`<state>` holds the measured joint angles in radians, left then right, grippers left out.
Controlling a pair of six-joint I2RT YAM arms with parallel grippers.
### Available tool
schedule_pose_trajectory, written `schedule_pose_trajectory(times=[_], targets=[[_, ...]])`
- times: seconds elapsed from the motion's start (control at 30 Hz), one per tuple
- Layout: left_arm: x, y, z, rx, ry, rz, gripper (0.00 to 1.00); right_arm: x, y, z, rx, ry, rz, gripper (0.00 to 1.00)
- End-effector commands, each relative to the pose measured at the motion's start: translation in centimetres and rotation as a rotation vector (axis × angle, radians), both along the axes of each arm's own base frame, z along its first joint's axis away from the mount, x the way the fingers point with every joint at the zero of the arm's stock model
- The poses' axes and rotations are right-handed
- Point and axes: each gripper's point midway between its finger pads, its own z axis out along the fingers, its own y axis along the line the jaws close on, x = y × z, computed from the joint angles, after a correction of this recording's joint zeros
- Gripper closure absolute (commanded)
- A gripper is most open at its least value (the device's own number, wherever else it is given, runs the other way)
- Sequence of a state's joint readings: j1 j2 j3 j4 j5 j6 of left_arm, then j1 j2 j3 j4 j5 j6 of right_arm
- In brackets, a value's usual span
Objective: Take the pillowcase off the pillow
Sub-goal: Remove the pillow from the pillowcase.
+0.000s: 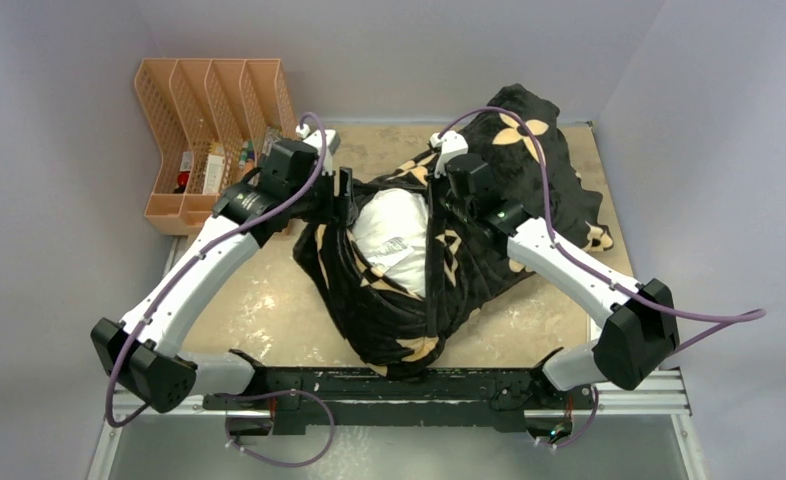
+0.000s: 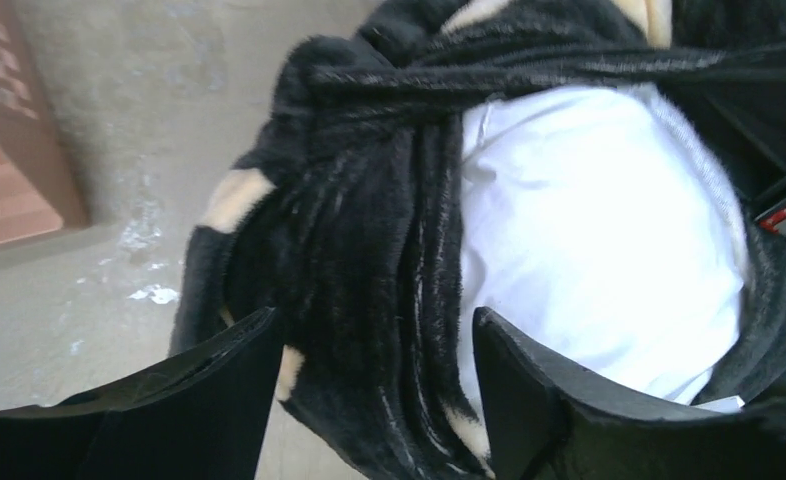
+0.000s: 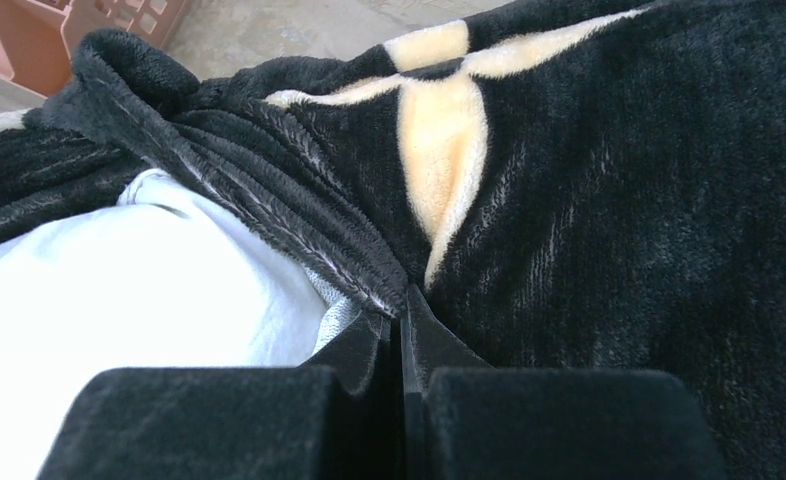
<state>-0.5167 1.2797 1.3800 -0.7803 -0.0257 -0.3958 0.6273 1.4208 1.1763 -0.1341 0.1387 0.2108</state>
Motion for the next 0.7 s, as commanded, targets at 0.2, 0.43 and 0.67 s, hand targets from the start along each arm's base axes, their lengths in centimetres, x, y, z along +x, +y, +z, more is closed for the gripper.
schedule_pose_trajectory(times=[0.2, 0.43, 0.67], targets=[[-0.5, 3.1, -6.1, 0.253, 0.181, 0.040, 0.92, -1.4, -1.9, -2.8, -0.105, 0.128, -0.047, 1.00], [0.4, 11.9, -6.6, 0.470, 0.122, 0.442, 1.00, 1.8, -10.1, -0.7, -0.266, 0.076, -0.382, 1.00], [0.2, 15.8, -13.3, 0.298, 0.260, 0.638, 1.00, 1.8, -6.8, 2.4, -0.035, 0.014, -0.262, 1.00]])
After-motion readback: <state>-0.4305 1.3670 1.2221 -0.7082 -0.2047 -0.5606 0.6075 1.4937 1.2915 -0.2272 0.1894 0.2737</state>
